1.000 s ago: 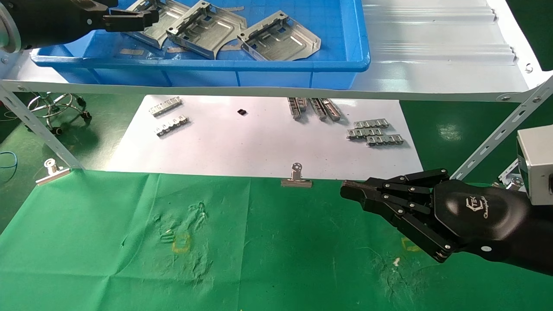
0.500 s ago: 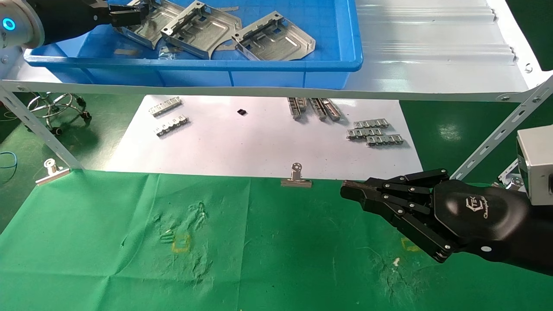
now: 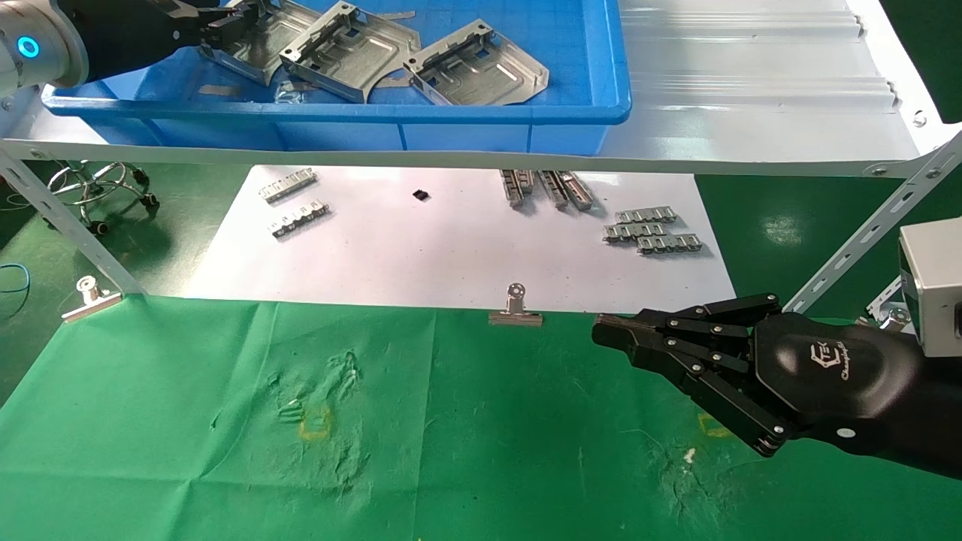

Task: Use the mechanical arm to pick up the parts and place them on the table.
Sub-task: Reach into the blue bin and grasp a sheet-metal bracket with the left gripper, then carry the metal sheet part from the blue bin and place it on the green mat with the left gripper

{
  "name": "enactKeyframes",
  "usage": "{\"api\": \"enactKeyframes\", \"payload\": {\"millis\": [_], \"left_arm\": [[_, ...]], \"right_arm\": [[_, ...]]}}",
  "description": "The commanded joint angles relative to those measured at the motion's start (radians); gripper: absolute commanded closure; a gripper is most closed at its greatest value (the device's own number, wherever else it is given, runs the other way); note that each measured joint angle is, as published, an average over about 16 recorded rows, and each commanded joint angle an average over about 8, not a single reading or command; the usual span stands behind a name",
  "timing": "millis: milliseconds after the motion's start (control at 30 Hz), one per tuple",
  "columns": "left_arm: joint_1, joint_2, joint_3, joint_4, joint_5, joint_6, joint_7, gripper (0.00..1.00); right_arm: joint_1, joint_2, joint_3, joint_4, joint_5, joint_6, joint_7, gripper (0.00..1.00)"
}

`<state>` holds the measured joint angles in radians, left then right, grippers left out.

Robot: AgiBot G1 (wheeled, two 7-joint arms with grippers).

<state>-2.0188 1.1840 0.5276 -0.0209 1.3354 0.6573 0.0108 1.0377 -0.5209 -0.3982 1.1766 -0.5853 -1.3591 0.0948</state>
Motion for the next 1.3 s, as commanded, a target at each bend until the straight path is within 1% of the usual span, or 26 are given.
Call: {"api": "enactKeyframes", "payload": {"millis": [33,667,867,967,1033,1300], "left_arm": [[-0.001,0.0,-0.001,0.002,-0.001,0.003,0.004,1.0],[-0.017,-0.004,-0.006,0.005,-0.008,0.007,0.027,1.0],[-0.04,-0.022,-0.019,-0.011,-0.027,0.047,0.035,1.0],[-0.051,-0.041,-0.029,-0.023,-0.042,0.107,0.042,1.0],[-0.056,-0.059,-0.035,-0.033,-0.052,0.169,0.048,1.0],[-0.057,-0.16,-0.058,-0.083,-0.097,0.515,0.101,1.0]], "right_arm": [[0.0,0.0,0.0,0.0,0.0,0.0,0.0,1.0],[0.0,0.0,0.0,0.0,0.0,0.0,0.0,1.0],[0.0,0.0,0.0,0.0,0.0,0.0,0.0,1.0],[0.0,0.0,0.0,0.0,0.0,0.0,0.0,1.0],[0.0,0.0,0.0,0.0,0.0,0.0,0.0,1.0],[0.0,0.0,0.0,0.0,0.0,0.0,0.0,1.0]]}}
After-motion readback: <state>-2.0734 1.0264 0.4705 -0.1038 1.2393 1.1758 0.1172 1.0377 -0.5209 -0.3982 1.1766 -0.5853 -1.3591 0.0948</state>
